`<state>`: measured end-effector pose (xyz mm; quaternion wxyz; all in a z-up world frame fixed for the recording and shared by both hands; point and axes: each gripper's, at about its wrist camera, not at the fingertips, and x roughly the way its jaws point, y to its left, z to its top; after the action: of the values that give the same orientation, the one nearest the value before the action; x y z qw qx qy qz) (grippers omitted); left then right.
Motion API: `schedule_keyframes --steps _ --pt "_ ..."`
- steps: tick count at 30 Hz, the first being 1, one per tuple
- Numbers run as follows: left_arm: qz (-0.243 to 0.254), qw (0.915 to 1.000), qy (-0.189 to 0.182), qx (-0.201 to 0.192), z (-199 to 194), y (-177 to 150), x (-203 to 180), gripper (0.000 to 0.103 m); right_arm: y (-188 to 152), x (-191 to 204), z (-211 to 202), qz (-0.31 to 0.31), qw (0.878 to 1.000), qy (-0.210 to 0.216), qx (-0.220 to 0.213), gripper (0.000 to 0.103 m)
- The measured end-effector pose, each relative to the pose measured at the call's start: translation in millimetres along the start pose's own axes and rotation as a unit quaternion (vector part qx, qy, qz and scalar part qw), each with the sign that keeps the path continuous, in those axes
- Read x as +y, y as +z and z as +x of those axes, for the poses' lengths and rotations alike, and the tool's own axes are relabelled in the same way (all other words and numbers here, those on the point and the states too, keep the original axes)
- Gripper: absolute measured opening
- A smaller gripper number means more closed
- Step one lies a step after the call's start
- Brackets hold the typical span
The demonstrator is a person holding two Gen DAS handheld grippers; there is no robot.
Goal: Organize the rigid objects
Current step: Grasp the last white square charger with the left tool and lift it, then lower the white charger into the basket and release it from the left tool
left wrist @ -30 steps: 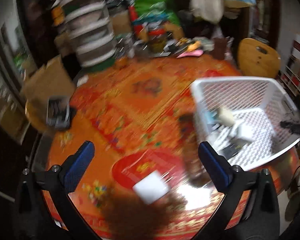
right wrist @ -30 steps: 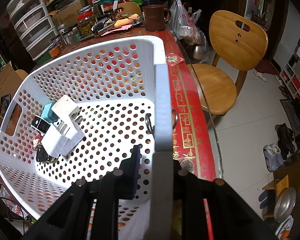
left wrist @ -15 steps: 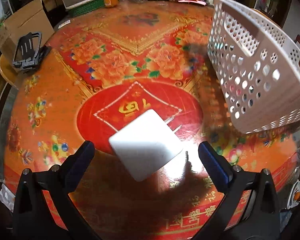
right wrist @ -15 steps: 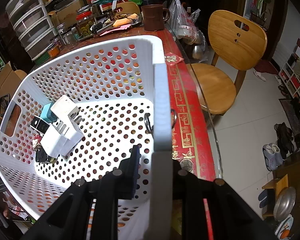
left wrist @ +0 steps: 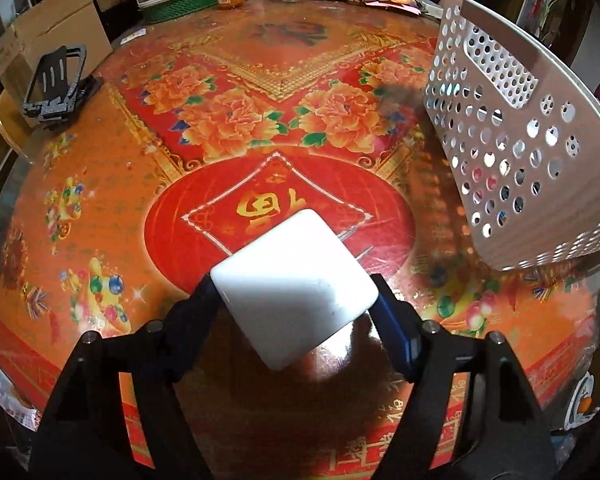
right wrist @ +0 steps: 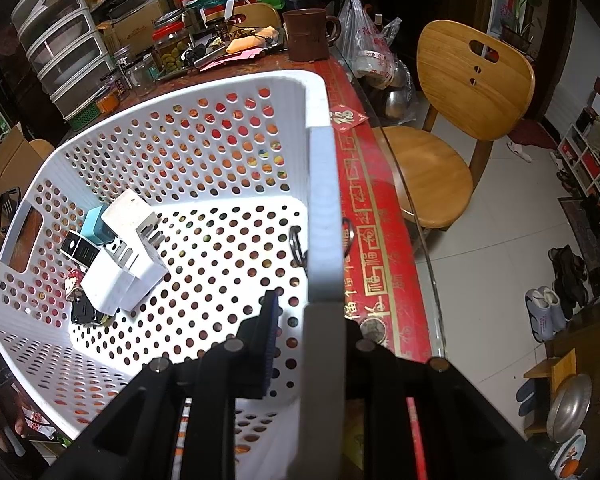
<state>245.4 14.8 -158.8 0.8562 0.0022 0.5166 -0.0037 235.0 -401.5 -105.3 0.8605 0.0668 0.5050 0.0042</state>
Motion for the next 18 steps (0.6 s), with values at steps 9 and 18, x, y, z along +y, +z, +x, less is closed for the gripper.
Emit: schedule_keyframes --steps 9,18 --pt "-0.007 0.9992 0.011 -0.038 -24 0 2 0.072 0 0 0 0.000 1.000 0.001 0.000 0.019" --pt "-0.004 0.9942 0.004 -0.108 -86 27 0 0.072 0 0 0 0.000 1.000 0.000 0.000 0.019"
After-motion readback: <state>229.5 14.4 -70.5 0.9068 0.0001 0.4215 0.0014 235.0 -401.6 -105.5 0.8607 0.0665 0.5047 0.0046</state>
